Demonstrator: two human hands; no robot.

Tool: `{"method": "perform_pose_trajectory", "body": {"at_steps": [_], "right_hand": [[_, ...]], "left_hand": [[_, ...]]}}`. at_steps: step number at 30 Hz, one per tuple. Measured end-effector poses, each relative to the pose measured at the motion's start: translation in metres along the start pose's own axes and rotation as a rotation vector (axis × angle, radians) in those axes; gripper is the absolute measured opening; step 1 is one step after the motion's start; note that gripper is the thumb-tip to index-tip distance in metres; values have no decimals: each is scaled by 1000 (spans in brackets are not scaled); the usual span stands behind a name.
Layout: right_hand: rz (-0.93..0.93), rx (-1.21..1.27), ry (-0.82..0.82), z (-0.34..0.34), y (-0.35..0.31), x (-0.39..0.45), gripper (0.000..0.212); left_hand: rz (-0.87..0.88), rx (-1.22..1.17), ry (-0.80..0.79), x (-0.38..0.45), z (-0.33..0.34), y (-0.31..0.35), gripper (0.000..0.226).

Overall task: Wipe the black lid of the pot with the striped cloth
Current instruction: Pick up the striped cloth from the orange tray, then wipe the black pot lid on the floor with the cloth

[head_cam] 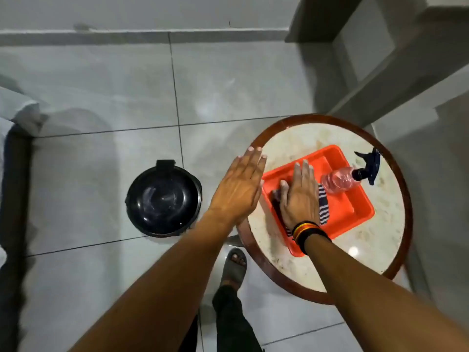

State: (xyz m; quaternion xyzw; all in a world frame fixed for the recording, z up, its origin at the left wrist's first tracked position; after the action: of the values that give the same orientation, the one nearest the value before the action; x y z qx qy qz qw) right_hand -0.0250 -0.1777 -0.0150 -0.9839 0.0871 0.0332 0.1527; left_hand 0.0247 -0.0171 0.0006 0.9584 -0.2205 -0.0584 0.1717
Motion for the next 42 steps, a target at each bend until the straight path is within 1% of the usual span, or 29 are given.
{"method": "perform_pose_trajectory", "body": {"at_steps": [2, 4, 7, 10, 13, 15, 18, 20, 22, 24, 26, 29, 32, 35, 39, 42], "right_hand": [[130, 57, 25, 10, 20, -5, 58], [257, 110, 12, 23, 41, -16, 59], [403, 159, 4, 33, 62, -27, 66], [513, 177, -47, 46, 87, -34, 76], [564, 230, -6, 52, 96, -34, 75], [598, 223, -7, 52, 100, -29, 70], [637, 254, -57, 51, 106, -22, 49], [656, 332, -51, 46, 105, -19, 34], [689, 439, -12, 38, 102, -18, 24], [709, 569, 49, 27, 94, -19, 23], [696, 700, 117, 16, 82, -19, 28], [595, 868, 178, 1, 54, -16, 31], [476, 1034, 204, -16, 9, -8, 37], [379, 1114, 187, -19, -45, 1, 45], [258, 1100, 36, -2, -112, 8, 50], [213, 1018, -63, 30, -151, 9, 56]], "left_hand": [[30, -27, -69, 11, 22, 15, 58], [90, -63, -136, 19, 49, 35, 55], [103, -46, -211, 31, 78, 60, 51], [50, 46, -313, 43, 103, 81, 48], [-37, 99, -298, 50, 117, 88, 49], [-91, 103, -302, 55, 121, 89, 45], [-172, 51, -337, 60, 120, 92, 38], [-216, -24, -376, 62, 116, 93, 32], [-269, -140, -416, 63, 107, 91, 21], [-350, -284, -404, 62, 94, 83, 8], [-444, -449, -359, 57, 78, 71, 14], [-589, -747, -278, 46, 47, 42, 12], [-662, -955, -177, 29, 8, 3, 11], [-708, -1038, -56, -1, -31, -44, 5], [-795, -1055, 17, -52, -57, -105, 6], [-858, -1012, 48, -89, -52, -149, 5]]}}
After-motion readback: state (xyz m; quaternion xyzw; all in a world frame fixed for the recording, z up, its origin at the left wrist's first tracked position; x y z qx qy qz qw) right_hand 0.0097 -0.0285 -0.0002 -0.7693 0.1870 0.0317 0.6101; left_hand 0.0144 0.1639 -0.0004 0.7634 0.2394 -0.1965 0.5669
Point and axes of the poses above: each hand's wrist, its own x-axis towards the middle knuckle, its own z-axis out of the palm, y = z × x, the point moved 3 cm from there along x, towards the middle knuckle, and after that the axes turned 9 degrees about -z, right-handed, at the moved point
